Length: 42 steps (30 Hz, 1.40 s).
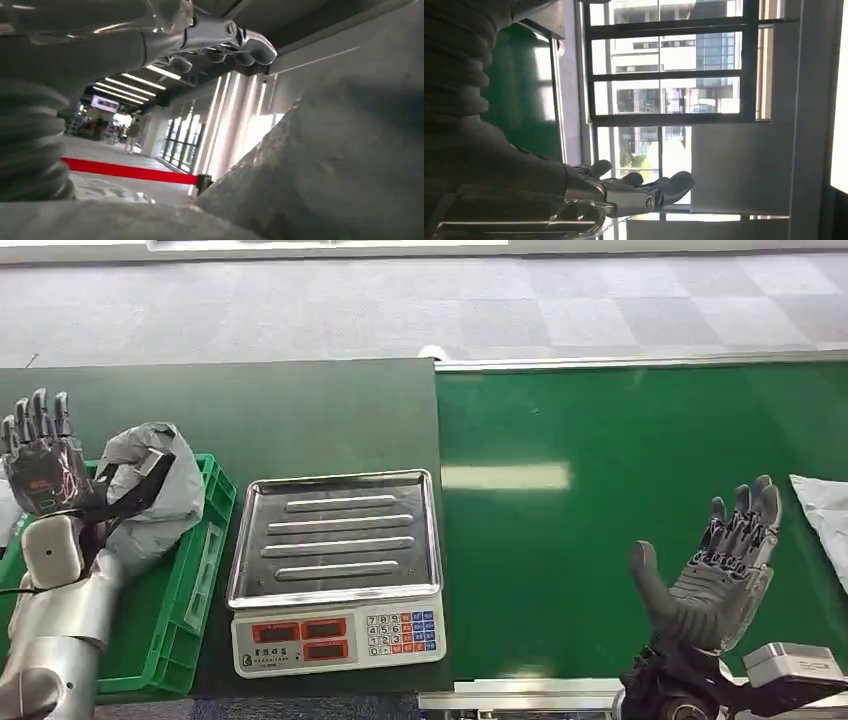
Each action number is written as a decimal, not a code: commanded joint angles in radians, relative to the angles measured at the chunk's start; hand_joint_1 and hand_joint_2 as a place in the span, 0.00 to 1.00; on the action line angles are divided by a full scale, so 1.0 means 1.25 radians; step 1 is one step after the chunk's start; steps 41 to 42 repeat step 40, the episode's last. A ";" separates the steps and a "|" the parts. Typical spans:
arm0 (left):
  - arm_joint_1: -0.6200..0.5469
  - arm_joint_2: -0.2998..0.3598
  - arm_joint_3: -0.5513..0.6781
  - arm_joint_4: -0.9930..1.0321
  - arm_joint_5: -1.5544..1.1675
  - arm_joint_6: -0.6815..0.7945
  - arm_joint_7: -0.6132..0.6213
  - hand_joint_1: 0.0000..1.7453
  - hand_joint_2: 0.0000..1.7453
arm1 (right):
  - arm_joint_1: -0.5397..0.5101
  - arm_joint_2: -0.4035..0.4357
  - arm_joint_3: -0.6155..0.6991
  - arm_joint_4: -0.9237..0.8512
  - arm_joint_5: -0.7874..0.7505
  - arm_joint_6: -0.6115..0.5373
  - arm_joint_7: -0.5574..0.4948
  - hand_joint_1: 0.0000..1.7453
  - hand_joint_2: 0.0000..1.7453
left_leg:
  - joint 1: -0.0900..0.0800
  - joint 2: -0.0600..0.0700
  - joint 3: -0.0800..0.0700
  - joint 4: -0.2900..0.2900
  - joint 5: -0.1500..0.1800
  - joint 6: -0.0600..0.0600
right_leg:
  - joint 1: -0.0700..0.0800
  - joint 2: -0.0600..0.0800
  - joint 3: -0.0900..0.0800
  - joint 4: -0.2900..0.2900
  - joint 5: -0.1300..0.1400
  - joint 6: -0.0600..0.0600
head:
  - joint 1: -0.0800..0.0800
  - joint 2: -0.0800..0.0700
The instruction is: Moved the parcel from conveyor to table for the left to box.
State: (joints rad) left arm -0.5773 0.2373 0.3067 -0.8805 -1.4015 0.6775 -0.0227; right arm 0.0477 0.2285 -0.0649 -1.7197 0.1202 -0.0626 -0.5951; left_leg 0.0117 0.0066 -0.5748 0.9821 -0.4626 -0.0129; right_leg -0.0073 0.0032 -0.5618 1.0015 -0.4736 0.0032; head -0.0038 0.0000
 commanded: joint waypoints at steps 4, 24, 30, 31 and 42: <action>0.027 -0.119 0.095 -0.218 0.067 0.016 -0.215 0.00 1.00 | -0.002 -0.008 -0.003 0.014 0.001 -0.013 0.004 0.00 1.00 | 0.000 -0.002 -0.001 0.000 0.000 0.001 | 0.000 -0.001 0.000 -0.001 0.000 0.000 | 0.000 0.000; 0.077 -0.151 0.014 -0.306 0.524 0.016 -0.466 0.00 1.00 | -0.007 -0.022 -0.003 0.040 -0.008 -0.025 -0.004 0.00 1.00 | 0.000 -0.002 0.000 -0.001 0.000 0.001 | 0.000 -0.002 0.002 -0.002 0.000 0.000 | 0.000 0.000; 0.178 -0.130 -0.167 -0.479 0.663 -0.009 -0.492 0.00 1.00 | 0.001 -0.025 -0.008 0.036 -0.008 -0.024 -0.006 0.00 1.00 | 0.000 -0.002 0.000 -0.001 0.000 0.001 | 0.000 -0.002 0.002 -0.002 0.000 0.000 | 0.000 0.000; 0.215 -0.138 -0.211 -0.549 0.657 -0.007 -0.496 0.00 1.00 | 0.004 -0.025 -0.011 0.034 -0.007 -0.022 -0.006 0.00 1.00 | 0.000 -0.002 0.000 -0.001 0.000 0.001 | 0.000 -0.002 0.001 -0.002 0.000 0.000 | 0.000 0.000; 0.409 -0.119 -0.513 -0.845 0.560 -0.033 -0.451 0.00 1.00 | 0.026 -0.030 -0.021 0.029 0.001 -0.004 -0.007 0.00 1.00 | -0.001 -0.002 0.001 -0.001 -0.003 0.002 | -0.001 -0.001 0.003 -0.003 -0.001 0.002 | 0.000 0.000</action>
